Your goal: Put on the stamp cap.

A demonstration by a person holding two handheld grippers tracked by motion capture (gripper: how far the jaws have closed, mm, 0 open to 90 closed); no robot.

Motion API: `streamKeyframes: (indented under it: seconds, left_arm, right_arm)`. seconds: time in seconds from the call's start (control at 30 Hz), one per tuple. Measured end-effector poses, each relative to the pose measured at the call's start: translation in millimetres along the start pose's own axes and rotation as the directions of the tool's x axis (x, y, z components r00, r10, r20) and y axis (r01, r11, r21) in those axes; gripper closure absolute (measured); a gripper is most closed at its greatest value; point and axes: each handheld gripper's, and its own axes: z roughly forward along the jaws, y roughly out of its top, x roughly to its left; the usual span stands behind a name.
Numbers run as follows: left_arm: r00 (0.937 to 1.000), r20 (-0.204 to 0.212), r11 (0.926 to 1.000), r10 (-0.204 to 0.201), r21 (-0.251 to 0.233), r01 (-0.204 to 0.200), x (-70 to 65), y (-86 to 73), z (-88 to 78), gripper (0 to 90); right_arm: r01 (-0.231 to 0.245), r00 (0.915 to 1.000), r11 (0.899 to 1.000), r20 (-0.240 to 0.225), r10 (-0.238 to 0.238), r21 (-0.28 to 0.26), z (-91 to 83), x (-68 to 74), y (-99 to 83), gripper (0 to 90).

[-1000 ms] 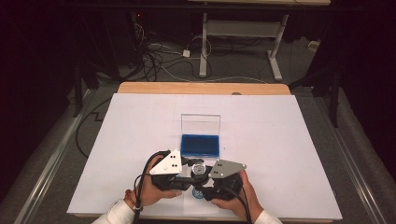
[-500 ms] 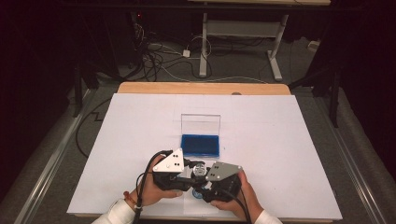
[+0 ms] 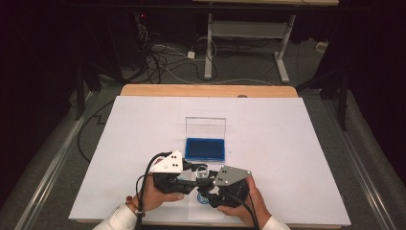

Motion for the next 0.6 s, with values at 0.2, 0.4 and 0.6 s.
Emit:
streamKeyframes:
  seconds: [0.2, 0.4, 0.6]
  left_arm:
    - [0.9994, -0.026, 0.9997, 0.024, -0.01, -0.024, -3.9, 7.1, -2.7, 54.5]
    - [0.9996, -0.026, 0.9999, 0.013, -0.006, -0.013, -3.0, 7.3, -2.5, 54.5]
    - [0.9996, -0.027, 0.9999, 0.009, -0.005, -0.009, -2.7, 8.3, -2.1, 54.5]
  right_arm:
    - [0.011, 0.9999, 0.999, -0.005, -0.011, -0.038, -2.0, -1.4, 1.3, 38.6]
    - [-0.003, 0.9999, 0.998, -0.014, 0.002, -0.058, -0.3, -2.5, -0.7, 38.2]
    - [-0.002, 0.9998, 0.998, -0.019, 0.001, -0.065, 0.7, -2.8, -1.5, 37.5]
